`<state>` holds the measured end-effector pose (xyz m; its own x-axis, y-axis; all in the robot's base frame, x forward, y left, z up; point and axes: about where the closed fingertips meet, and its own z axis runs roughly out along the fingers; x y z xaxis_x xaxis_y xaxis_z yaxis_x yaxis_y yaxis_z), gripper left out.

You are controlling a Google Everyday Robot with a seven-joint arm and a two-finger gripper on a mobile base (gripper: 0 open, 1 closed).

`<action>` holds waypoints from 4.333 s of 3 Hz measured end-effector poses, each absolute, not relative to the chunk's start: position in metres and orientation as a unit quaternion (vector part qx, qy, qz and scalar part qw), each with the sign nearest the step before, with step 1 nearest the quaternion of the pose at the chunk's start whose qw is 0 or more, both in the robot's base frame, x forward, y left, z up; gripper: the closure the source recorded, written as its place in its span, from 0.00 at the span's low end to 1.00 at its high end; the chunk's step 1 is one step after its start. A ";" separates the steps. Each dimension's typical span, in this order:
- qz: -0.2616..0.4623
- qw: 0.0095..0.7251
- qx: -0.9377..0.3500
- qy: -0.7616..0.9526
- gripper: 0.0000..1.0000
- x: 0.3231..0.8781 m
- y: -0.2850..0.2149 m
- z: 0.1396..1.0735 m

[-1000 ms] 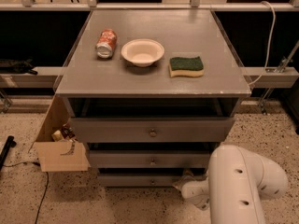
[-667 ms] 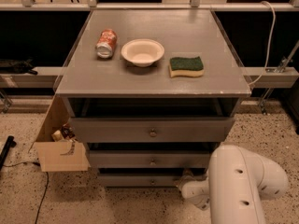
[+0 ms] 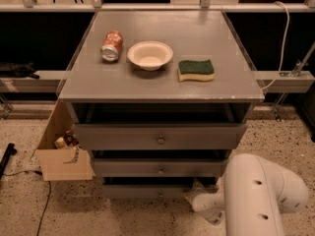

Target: Open bottom drawer

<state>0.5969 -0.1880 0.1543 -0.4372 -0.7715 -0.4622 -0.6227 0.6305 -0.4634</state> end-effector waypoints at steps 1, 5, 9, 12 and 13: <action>-0.108 0.330 -0.405 0.846 1.00 0.583 -0.189 0.158; -0.109 0.320 -0.393 0.855 1.00 0.549 -0.194 0.156; -0.107 0.316 -0.391 0.858 1.00 0.533 -0.194 0.157; -0.101 0.313 -0.377 0.866 1.00 0.494 -0.196 0.157; -0.100 0.311 -0.375 0.867 1.00 0.489 -0.196 0.159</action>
Offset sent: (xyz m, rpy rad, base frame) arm -0.3053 -0.0104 0.0195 0.2774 0.1358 -0.3135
